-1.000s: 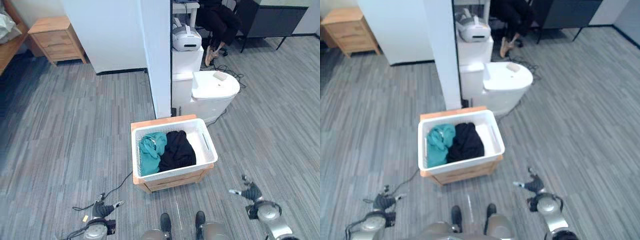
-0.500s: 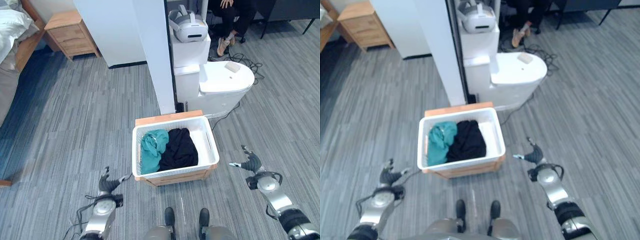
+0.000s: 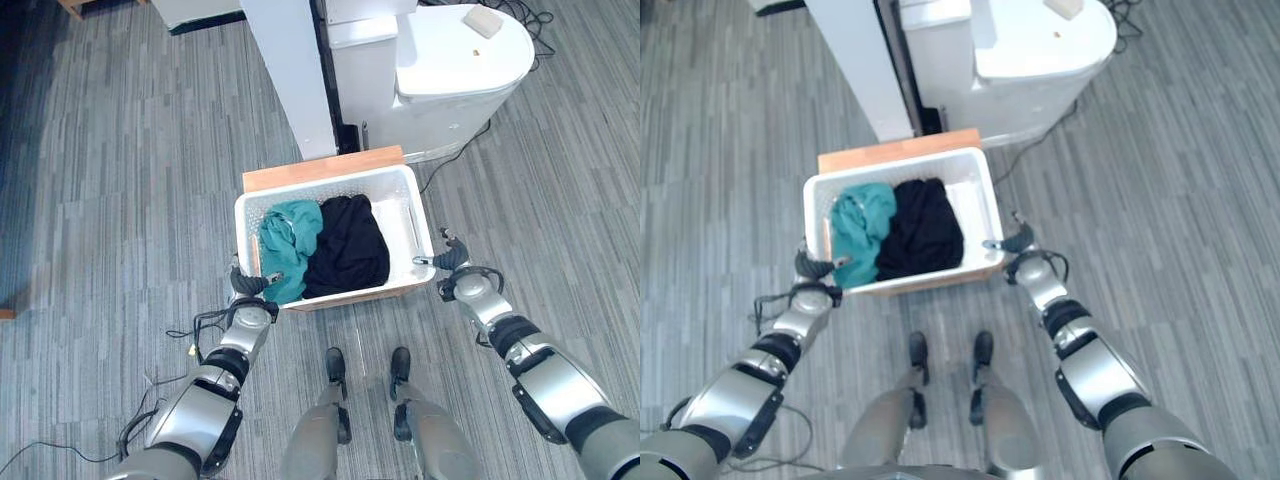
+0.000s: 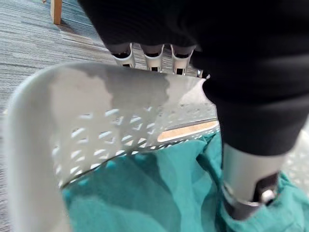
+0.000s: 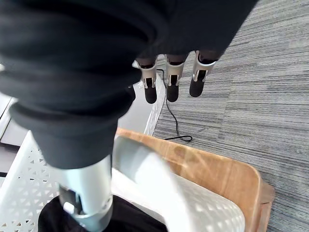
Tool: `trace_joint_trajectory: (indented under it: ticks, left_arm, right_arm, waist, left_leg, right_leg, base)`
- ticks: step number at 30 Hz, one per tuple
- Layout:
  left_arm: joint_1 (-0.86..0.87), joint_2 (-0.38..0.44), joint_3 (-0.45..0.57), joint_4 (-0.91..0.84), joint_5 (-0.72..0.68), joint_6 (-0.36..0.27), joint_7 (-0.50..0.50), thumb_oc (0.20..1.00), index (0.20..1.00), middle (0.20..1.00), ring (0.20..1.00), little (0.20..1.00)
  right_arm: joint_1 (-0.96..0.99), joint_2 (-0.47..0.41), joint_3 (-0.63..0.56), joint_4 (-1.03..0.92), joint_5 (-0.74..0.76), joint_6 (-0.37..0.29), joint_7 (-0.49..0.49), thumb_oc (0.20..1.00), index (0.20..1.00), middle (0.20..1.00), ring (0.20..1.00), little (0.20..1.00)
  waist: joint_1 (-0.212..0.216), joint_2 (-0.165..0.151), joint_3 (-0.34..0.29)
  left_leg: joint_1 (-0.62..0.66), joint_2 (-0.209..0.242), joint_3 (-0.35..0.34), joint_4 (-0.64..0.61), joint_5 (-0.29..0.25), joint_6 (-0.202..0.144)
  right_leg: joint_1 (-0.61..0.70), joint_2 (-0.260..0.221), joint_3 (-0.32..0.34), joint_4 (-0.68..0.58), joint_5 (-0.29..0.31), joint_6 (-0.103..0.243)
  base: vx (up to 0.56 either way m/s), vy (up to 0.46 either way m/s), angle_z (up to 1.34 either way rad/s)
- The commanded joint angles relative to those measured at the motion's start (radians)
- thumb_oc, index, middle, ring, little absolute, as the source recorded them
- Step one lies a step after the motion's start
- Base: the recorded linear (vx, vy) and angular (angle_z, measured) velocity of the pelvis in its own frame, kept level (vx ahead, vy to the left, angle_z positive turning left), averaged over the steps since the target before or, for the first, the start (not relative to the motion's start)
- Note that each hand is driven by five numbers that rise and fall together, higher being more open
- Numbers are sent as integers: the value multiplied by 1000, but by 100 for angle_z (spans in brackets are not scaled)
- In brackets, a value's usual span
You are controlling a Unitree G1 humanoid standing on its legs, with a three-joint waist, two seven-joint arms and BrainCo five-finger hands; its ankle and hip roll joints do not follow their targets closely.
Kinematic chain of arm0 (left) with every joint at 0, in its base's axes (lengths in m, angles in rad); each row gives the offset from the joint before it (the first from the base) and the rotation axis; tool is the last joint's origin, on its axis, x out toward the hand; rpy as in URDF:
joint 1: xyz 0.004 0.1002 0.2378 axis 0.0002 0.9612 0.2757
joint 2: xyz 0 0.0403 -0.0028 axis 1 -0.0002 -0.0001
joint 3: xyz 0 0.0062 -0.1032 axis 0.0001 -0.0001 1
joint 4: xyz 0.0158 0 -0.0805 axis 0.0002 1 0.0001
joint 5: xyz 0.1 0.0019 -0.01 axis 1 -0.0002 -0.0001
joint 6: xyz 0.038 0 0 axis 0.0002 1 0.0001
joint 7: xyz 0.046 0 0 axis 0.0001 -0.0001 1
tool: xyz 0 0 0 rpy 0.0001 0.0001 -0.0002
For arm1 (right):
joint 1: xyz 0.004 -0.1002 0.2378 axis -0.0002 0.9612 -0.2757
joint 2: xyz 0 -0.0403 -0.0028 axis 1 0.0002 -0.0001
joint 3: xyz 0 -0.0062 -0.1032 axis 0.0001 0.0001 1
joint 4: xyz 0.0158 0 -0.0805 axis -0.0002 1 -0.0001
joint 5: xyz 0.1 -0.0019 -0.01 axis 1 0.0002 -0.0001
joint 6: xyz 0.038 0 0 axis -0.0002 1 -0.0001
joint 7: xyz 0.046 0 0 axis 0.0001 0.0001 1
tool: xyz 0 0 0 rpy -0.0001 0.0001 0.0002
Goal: Grab the laundry basket,head to the washer,open it,put in the laundry and shut it.
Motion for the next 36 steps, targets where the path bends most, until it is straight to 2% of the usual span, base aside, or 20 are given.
trace_joint_trajectory:
  ticks: [1, 6, 10, 16, 17, 18, 19, 21, 30, 35, 36]
  left_arm:
    - [-74, -6, -32, 41, 2, -8, 22, 1000, 1000, 1000, 1000, 1000]
    - [-47, -19, -32, 11, 9, -9, 31, 1000, 1000, 1000, 1000, 1000]
    - [35, -22, -11, -69, 24, -17, 48, 1000, 1000, 1000, 1000, 1000]
    - [139, -14, 19, -150, 36, -17, 20, 1000, 1000, 1000, 1000, 1000]
    - [146, -14, 19, -155, 37, -17, 14, 824, 824, 824, 824, 824]
    - [154, -12, 17, -168, 38, -17, 8, 200, 200, 200, 200, 200]
    - [155, -12, 17, -168, 38, -17, 8, 200, 200, 200, 200, 200]
    - [165, -13, 16, -176, 30, -18, -10, 200, 200, 200, 200, 200]
    - [176, -11, 24, -248, 7, -26, -37, 200, 200, 200, 200, 200]
    - [212, -15, 35, -333, -3, -34, -54, 200, 200, 200, 200, 200]
    - [248, -22, 47, -408, -10, -41, -62, 200, 200, 200, 200, 200]
  right_arm:
    - [-80, 19, 54, 43, 10, -16, -20, 1000, 1000, 1000, 1000, 1000]
    - [-76, 1, 47, 28, -5, -8, -41, 1000, 1000, 1000, 1000, 1000]
    - [-13, -31, -1, -81, -16, -24, -78, 1000, 1000, 1000, 1000, 1000]
    - [77, -67, -31, -162, -30, -33, -61, 1000, 1000, 1000, 1000, 1000]
    - [85, -67, -32, -162, -30, -34, -55, 1000, 1000, 1000, 1000, 1000]
    - [96, -63, -31, -166, -30, -33, -49, 580, 580, 580, 580, 580]
    - [96, -63, -31, -166, -30, -33, -49, 495, 495, 495, 495, 495]
    - [116, -54, -30, -167, -25, -35, -34, 200, 200, 200, 200, 200]
    - [178, -44, -32, -192, -34, -35, -8, 200, 200, 200, 200, 200]
    - [243, -51, -56, -264, -47, -39, -1, 200, 200, 200, 200, 200]
    - [292, -64, -81, -347, -60, -43, -2, 200, 200, 200, 200, 200]
  waist:
    - [32, -83, -19]
    - [29, -92, -12]
    - [18, -106, -12]
    - [10, -109, -16]
    - [10, -108, -15]
    - [10, -107, -14]
    - [10, -107, -14]
    - [12, -104, -13]
    - [10, -95, -5]
    - [6, -90, -10]
    - [4, -87, -17]
  left_leg:
    - [-24, -25, -14, -32, 11, -44]
    - [-26, -27, -20, -32, 9, -43]
    - [-12, -27, -11, -32, -5, -39]
    - [5, -29, -2, -32, -19, -36]
    - [6, -28, -2, -32, -20, -36]
    - [8, -29, -2, -32, -20, -36]
    - [8, -28, -2, -32, -20, -36]
    - [8, -28, -3, -32, -20, -35]
    - [11, -27, -3, -32, -17, -36]
    - [29, -27, -1, -32, -25, -34]
    - [36, -26, 1, -32, -27, -33]
  right_leg:
    - [-38, -47, 66, 54, -83, 83]
    - [-35, -44, 68, 54, -84, 83]
    - [-22, -43, 75, 52, -86, 85]
    - [-11, -44, 82, 39, -80, 85]
    - [-10, -44, 83, 38, -80, 85]
    - [-10, -44, 84, 38, -79, 84]
    - [-10, -44, 84, 38, -79, 84]
    - [-11, -44, 84, 37, -77, 83]
    - [-8, -40, 86, 34, -78, 81]
    - [10, -39, 86, 36, -88, 80]
    - [18, -39, 86, 36, -91, 79]
  base:
    - [30, -25, 2]
    - [16, -14, 5]
    - [13, 1, 2]
    - [1, -2, -1]
    - [-1, -11, -4]
    - [0, 0, 0]
    - [0, 0, 0]
    - [0, 0, 0]
    - [0, 0, 0]
    - [0, 0, 0]
    - [0, 0, 0]
